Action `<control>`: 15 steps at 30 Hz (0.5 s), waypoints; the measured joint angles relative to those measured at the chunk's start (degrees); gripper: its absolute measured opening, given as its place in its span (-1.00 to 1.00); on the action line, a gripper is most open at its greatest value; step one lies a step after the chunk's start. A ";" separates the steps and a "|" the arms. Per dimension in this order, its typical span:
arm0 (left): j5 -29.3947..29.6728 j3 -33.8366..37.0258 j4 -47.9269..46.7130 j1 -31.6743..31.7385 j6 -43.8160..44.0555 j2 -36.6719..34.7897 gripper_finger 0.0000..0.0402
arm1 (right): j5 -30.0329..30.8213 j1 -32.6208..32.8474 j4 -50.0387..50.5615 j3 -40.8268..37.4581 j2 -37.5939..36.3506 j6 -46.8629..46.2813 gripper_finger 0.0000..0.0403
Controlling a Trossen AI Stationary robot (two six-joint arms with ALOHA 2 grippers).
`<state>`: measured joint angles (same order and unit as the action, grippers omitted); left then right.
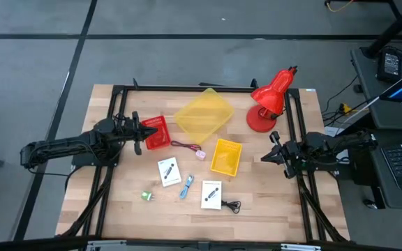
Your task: Pick and place items into bin
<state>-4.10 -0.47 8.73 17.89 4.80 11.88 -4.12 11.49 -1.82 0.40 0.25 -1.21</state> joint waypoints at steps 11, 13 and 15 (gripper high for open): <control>0.00 0.00 0.00 0.00 0.00 0.00 -0.99 | 0.00 0.00 -0.07 0.02 -0.02 -0.07 -1.00; 0.00 0.02 0.00 0.00 0.00 0.02 -0.99 | 0.00 0.00 -0.10 0.02 -0.02 -0.04 -1.00; 0.00 0.01 0.00 -0.02 0.00 0.00 -0.99 | 0.00 0.00 -0.15 0.02 -0.02 -0.13 -1.00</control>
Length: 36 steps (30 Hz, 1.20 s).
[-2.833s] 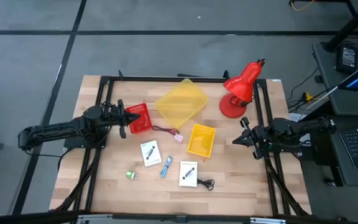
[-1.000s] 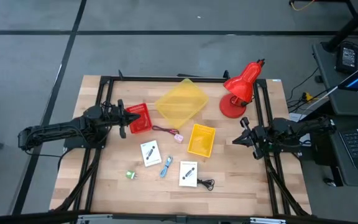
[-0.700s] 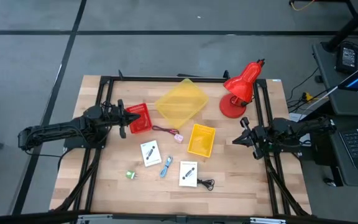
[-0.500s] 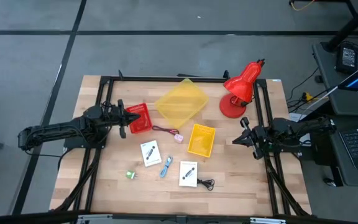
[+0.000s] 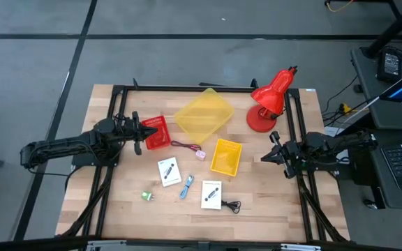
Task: Pick and place items into bin
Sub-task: Put the pink charger adapter into the red bin
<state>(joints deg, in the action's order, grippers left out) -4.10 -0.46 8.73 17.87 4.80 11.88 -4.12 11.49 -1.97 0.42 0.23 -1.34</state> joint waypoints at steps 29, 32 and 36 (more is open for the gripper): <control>-10.80 -0.01 1.62 -0.01 -2.30 0.00 -0.99 | 5.99 -0.11 -3.52 0.00 0.02 1.61 -1.00; -10.95 0.00 2.12 -0.03 -1.99 0.00 -0.99 | 6.07 -0.11 -4.20 0.00 0.02 1.61 -1.00; -8.81 -0.01 2.61 -0.03 -0.90 0.02 -0.99 | 7.48 -0.11 -4.20 0.00 0.04 0.45 -1.00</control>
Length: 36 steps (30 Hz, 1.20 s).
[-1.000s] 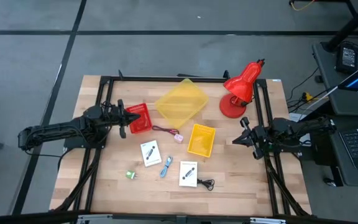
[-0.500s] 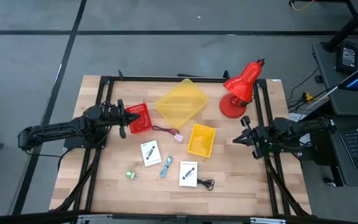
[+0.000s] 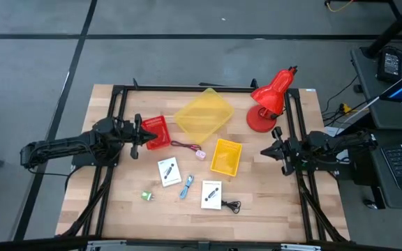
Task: Pick and place items into bin
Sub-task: Put the pink charger adapter into the red bin
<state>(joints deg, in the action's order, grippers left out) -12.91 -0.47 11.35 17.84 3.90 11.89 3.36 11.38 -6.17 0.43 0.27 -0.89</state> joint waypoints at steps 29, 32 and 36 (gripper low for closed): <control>4.42 -13.00 0.94 -0.07 -2.81 22.92 -0.99 | 5.79 -4.95 -4.50 7.17 11.32 1.20 -1.00; 4.42 -13.88 1.35 -0.08 -4.02 25.41 -0.99 | 4.54 -5.54 -1.36 11.65 17.35 1.77 -1.00; 4.42 -14.29 4.42 -0.21 -4.98 27.49 -0.99 | 4.54 -6.37 -0.02 15.54 25.24 3.13 -1.00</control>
<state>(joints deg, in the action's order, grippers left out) -8.49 -14.76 15.77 17.62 -1.09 39.38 7.90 5.01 -6.20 15.97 25.52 2.23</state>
